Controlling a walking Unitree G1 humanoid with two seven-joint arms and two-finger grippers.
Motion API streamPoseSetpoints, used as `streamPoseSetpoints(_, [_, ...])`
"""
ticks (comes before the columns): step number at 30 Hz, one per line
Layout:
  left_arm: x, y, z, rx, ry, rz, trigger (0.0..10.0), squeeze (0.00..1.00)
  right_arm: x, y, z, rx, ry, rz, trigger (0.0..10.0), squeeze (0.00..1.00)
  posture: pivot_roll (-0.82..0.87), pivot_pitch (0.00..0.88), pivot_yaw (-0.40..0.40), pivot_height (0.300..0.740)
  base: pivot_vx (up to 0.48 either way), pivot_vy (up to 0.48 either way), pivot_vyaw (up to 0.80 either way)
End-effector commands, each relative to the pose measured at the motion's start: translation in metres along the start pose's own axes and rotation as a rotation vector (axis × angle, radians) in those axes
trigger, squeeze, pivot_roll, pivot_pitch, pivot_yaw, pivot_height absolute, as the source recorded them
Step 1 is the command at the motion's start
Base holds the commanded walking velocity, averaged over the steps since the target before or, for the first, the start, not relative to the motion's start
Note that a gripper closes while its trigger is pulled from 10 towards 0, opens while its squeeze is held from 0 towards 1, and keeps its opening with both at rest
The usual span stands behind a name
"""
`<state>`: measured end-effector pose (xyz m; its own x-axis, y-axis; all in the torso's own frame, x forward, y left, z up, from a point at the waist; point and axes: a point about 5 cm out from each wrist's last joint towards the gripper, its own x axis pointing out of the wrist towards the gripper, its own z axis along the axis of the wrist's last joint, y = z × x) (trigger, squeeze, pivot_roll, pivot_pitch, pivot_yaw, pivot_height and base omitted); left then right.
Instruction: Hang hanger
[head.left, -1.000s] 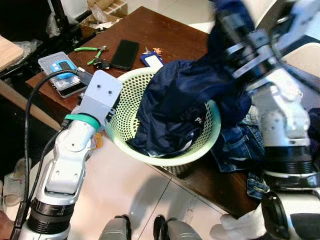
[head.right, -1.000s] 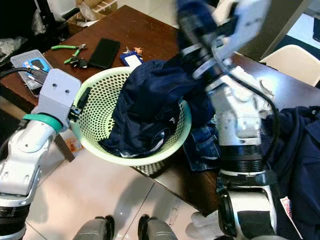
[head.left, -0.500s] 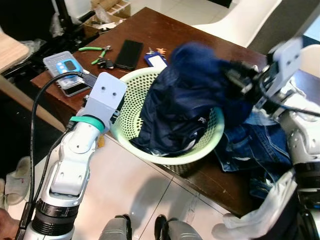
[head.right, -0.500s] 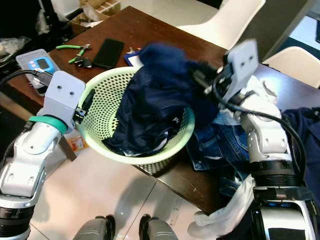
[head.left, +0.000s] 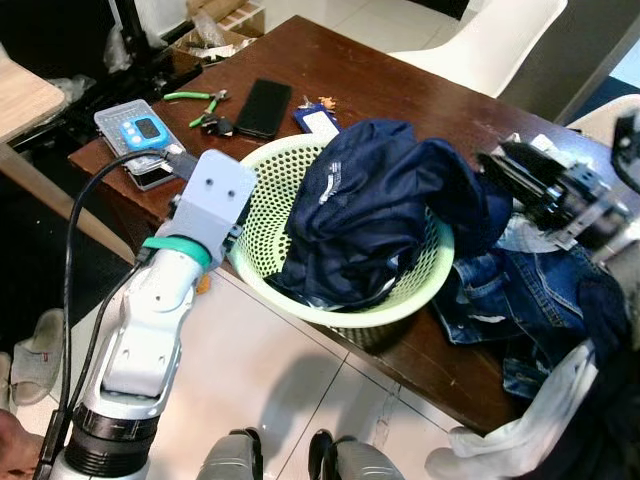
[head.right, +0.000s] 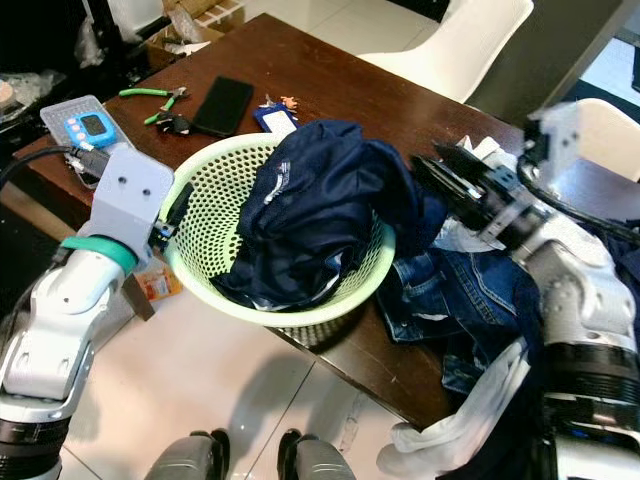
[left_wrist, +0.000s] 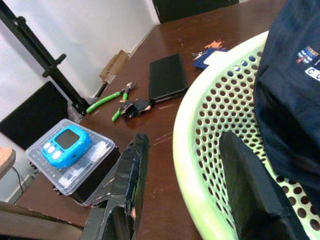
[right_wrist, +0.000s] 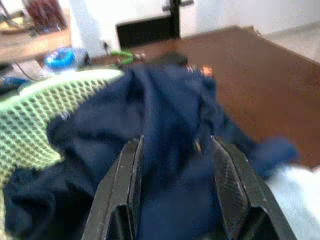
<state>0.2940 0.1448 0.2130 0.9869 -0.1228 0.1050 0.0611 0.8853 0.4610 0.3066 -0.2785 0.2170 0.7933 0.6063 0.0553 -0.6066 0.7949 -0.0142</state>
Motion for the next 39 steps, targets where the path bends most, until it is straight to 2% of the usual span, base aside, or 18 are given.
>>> streamPoseSetpoints(1, [-0.002, -0.005, 0.001, 0.002, -0.005, -0.014, 10.0, 0.0, -0.01, -0.003, -0.019, 0.001, 0.117, -0.009, 10.0, 0.0, 0.06, 0.112, -0.049, 0.74, 0.0, 0.0, 0.0])
streamPoseSetpoints(4, [-0.001, -0.006, 0.001, 0.001, -0.006, -0.016, 10.0, 0.0, -0.018, -0.007, -0.029, -0.005, 0.173, -0.035, 10.0, 0.0, 0.07, 0.114, -0.05, 0.74, 0.0, 0.0, 0.0])
streamPoseSetpoints(6, [-0.002, -0.008, 0.002, 0.0, -0.006, -0.018, 10.0, 0.0, -0.028, -0.009, -0.033, 0.058, 0.18, -0.026, 10.0, 0.0, 0.07, 0.116, -0.05, 0.74, 0.0, 0.0, 0.0])
streamPoseSetpoints(8, [-0.002, -0.008, 0.002, 0.0, -0.006, -0.018, 10.0, 0.0, -0.028, -0.009, -0.033, 0.058, 0.18, -0.026, 10.0, 0.0, 0.07, 0.116, -0.05, 0.74, 0.0, 0.0, 0.0])
streamPoseSetpoints(11, [-0.003, -0.008, 0.001, 0.001, -0.001, -0.018, 10.0, 0.0, -0.032, -0.003, -0.035, 0.162, 0.147, 0.022, 10.0, 0.0, 0.06, 0.121, -0.051, 0.74, 0.0, 0.0, 0.0])
streamPoseSetpoints(13, [-0.003, -0.008, 0.001, 0.001, 0.0, -0.017, 10.0, 0.0, -0.033, -0.002, -0.035, 0.178, 0.136, 0.033, 10.0, 0.0, 0.06, 0.121, -0.051, 0.74, 0.0, 0.0, 0.0])
streamPoseSetpoints(19, [-0.003, -0.007, 0.002, 0.001, -0.003, -0.015, 10.0, 0.0, -0.031, -0.012, -0.033, 0.117, 0.143, -0.052, 10.0, 0.0, 0.07, 0.123, -0.05, 0.74, 0.0, 0.0, 0.0])
streamPoseSetpoints(26, [-0.004, -0.005, 0.001, 0.004, -0.002, -0.012, 10.0, 0.0, -0.037, -0.018, -0.03, 0.125, 0.154, -0.063, 10.0, 0.0, 0.07, 0.124, -0.051, 0.74, 0.0, 0.0, 0.0])
streamPoseSetpoints(27, [-0.005, -0.006, 0.001, 0.003, -0.001, -0.013, 10.0, 0.0, -0.039, -0.013, -0.035, 0.194, 0.142, -0.031, 10.0, 0.0, 0.07, 0.124, -0.051, 0.74, 0.0, 0.0, 0.0])
streamPoseSetpoints(28, [-0.005, -0.006, 0.001, 0.003, -0.001, -0.013, 10.0, 0.0, -0.039, -0.013, -0.035, 0.194, 0.142, -0.031, 10.0, 0.0, 0.07, 0.124, -0.051, 0.74, 0.0, 0.0, 0.0])
streamPoseSetpoints(29, [-0.006, -0.007, 0.003, 0.0, -0.012, -0.016, 10.0, 0.0, -0.038, -0.005, -0.04, 0.281, 0.111, 0.006, 10.0, 0.0, 0.07, 0.123, -0.054, 0.74, 0.0, 0.0, 0.0])
streamPoseSetpoints(31, [-0.006, -0.007, 0.003, 0.0, -0.012, -0.016, 10.0, 0.0, -0.038, -0.005, -0.04, 0.281, 0.111, 0.006, 10.0, 0.0, 0.07, 0.123, -0.054, 0.74, 0.0, 0.0, 0.0])
streamPoseSetpoints(32, [-0.007, -0.007, 0.008, -0.015, -0.04, -0.017, 10.0, 0.0, -0.037, 0.0, -0.044, 0.387, 0.051, 0.021, 10.0, 0.0, 0.07, 0.122, -0.052, 0.74, 0.0, 0.0, 0.0])
streamPoseSetpoints(33, [-0.007, -0.007, 0.008, -0.015, -0.04, -0.017, 10.0, 0.0, -0.037, 0.0, -0.044, 0.387, 0.051, 0.021, 10.0, 0.0, 0.07, 0.122, -0.052, 0.74, 0.0, 0.0, 0.0])
streamPoseSetpoints(34, [-0.009, -0.008, 0.017, -0.041, -0.097, -0.028, 10.0, 0.0, -0.035, 0.005, -0.049, 0.458, 0.016, 0.033, 10.0, 0.0, 0.08, 0.122, -0.052, 0.74, 0.0, 0.0, 0.0])
streamPoseSetpoints(36, [-0.009, -0.008, 0.017, -0.041, -0.097, -0.028, 10.0, 0.0, -0.035, 0.005, -0.049, 0.458, 0.016, 0.033, 10.0, 0.0, 0.08, 0.122, -0.052, 0.74, 0.0, 0.0, 0.0])
streamPoseSetpoints(37, [-0.012, -0.009, 0.026, -0.056, -0.152, -0.04, 10.0, 0.0, -0.033, 0.01, -0.055, 0.474, 0.027, 0.04, 10.0, 0.0, 0.08, 0.121, -0.048, 0.74, 0.0, 0.0, 0.0])
streamPoseSetpoints(39, [-0.014, -0.011, 0.032, -0.064, -0.186, -0.052, 10.0, 0.0, -0.034, 0.01, -0.058, 0.453, 0.048, 0.036, 10.0, 0.0, 0.08, 0.117, -0.045, 0.74, 0.0, 0.0, 0.0])
